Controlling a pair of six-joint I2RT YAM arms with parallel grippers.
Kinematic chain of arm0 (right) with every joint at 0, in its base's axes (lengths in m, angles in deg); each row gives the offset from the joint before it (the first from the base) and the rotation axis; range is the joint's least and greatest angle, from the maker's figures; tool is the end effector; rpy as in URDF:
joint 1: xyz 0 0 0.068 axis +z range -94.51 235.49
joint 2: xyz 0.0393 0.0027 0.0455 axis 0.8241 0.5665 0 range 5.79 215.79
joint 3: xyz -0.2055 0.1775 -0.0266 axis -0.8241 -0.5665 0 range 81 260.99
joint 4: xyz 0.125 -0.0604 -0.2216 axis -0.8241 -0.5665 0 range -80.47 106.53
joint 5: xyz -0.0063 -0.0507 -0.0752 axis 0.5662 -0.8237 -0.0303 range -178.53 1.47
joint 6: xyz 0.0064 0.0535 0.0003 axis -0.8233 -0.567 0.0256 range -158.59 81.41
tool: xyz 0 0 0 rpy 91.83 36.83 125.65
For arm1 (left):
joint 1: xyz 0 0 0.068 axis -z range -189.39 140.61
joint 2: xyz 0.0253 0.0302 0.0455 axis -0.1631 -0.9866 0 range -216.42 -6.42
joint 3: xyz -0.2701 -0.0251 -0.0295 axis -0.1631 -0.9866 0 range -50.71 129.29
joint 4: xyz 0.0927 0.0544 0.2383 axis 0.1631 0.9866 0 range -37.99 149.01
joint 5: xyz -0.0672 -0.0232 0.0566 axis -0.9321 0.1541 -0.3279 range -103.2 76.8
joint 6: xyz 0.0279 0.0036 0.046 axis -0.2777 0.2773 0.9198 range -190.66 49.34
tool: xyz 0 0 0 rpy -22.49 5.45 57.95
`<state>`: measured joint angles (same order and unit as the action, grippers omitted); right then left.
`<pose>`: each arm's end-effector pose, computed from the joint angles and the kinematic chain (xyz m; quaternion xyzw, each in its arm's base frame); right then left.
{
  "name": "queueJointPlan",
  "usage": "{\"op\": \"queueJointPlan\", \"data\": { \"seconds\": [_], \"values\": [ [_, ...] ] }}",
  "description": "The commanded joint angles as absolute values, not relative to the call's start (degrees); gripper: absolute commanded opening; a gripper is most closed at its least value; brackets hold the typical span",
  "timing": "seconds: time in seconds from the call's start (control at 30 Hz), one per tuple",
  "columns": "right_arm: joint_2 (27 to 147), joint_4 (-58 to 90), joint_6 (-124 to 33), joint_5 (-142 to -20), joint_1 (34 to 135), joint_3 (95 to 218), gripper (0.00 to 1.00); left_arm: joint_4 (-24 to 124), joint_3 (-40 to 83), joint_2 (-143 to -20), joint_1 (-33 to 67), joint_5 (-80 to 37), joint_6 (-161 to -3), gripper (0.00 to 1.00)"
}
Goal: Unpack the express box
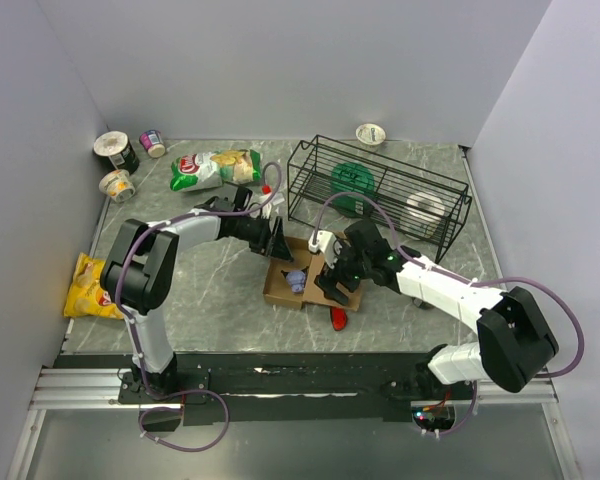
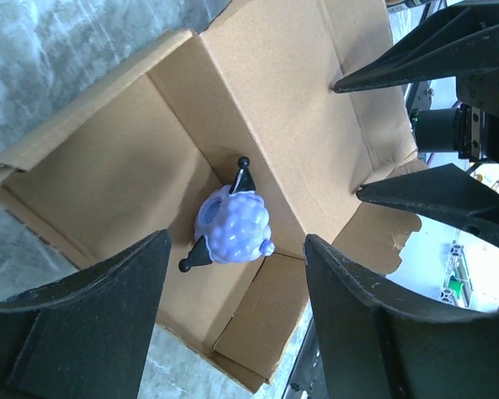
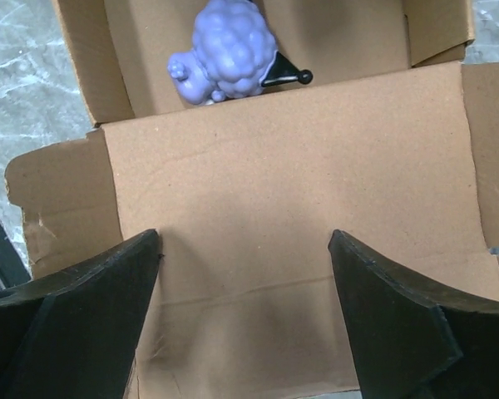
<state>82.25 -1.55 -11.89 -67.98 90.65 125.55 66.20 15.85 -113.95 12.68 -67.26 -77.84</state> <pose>0.2111 0.1640 0.2094 -0.5275 0.7618 0.1920 0.3233 0.3395 -0.1687 0.1721 0.2450 0.8251 -0.4869 0.1485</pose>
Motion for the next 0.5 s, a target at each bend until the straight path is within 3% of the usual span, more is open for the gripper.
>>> {"op": "queueJointPlan", "data": {
  "seconds": [0.0,0.17,0.47],
  "values": [
    [81.8,-1.1,-10.6,-67.3,90.3,128.9,0.92,64.5,16.3,-112.5,11.7,-68.9,-77.6,0.72],
    [87.4,-1.1,-14.9,-64.8,90.8,141.5,0.93,62.2,16.2,-112.2,11.4,-71.2,-79.9,0.72],
    [98.1,-1.6,-9.4,-64.3,94.8,148.3,0.91,56.6,16.2,-112.9,9.8,-75.0,-87.4,0.73]
  ]
}}
